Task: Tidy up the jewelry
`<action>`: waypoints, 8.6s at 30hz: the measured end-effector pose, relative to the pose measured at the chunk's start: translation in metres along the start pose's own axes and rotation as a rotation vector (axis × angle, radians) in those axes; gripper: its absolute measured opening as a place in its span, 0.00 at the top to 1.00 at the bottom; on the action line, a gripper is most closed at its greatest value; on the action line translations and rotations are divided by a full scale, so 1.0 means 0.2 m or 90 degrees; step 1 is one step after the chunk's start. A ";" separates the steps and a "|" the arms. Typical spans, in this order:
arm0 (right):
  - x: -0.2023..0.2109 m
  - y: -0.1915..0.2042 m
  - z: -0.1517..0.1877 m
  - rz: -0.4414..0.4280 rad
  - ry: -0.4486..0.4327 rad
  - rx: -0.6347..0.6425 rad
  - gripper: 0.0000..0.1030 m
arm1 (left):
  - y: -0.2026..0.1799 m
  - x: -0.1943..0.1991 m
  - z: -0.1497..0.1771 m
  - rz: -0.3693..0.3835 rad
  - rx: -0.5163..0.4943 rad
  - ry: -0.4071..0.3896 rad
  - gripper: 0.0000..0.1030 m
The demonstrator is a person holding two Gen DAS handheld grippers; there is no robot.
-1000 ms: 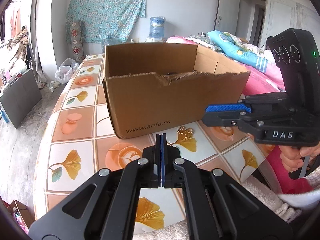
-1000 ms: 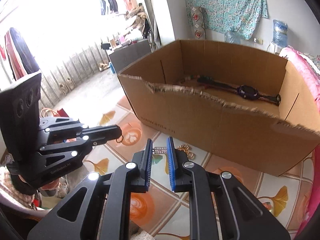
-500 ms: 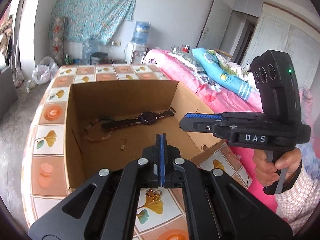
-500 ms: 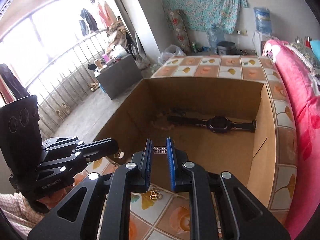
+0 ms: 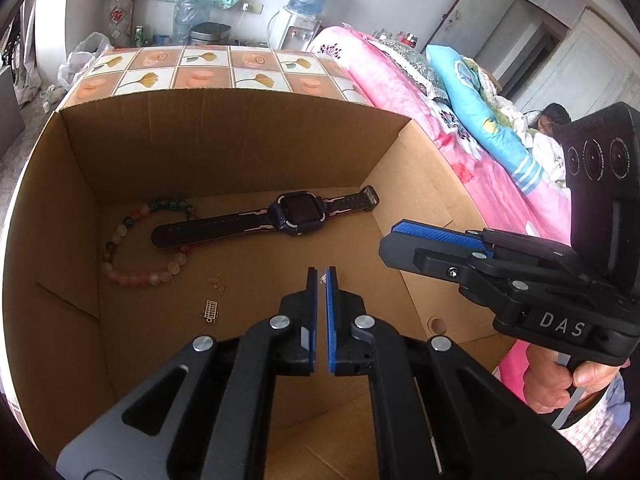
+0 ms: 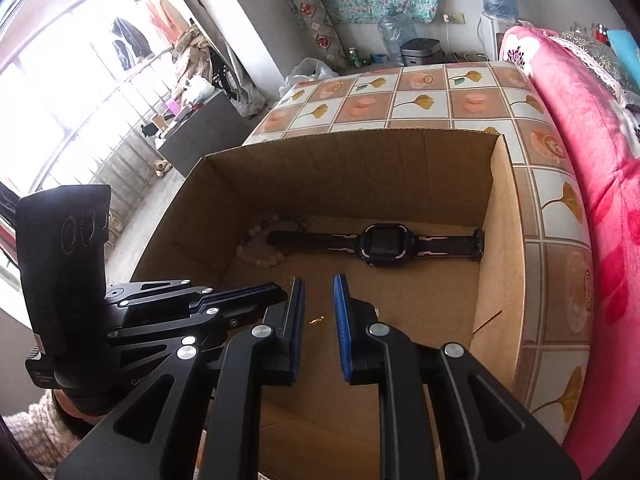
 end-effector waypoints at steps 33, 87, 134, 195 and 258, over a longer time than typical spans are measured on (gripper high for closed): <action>0.25 0.35 0.75 0.038 -0.114 0.062 0.70 | 0.08 0.42 0.82 -0.040 -0.077 -0.070 0.33; 0.00 0.21 0.85 0.215 -0.083 0.044 0.06 | 0.34 0.20 0.89 -0.234 -0.069 -0.038 0.08; -0.13 0.11 0.82 0.103 -0.068 -0.030 0.45 | -0.02 0.05 0.90 -0.130 -0.249 -0.002 0.96; -0.09 0.24 0.84 0.070 -0.047 0.039 0.45 | 0.10 0.09 0.88 -0.184 -0.193 -0.042 0.73; -0.33 0.72 0.84 0.049 0.076 0.317 0.93 | 0.39 0.32 0.90 -0.103 -0.052 -0.123 1.00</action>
Point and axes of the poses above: each gripper's, at about its wrist camera, not at the fingertips, and x roughly against the way its jaws point, y to its left, z to its underside, the point moved 9 cm from there along -x, roughly the way its jaws point, and after that the axes turned 7 degrees about y, right-handed, at the moved point
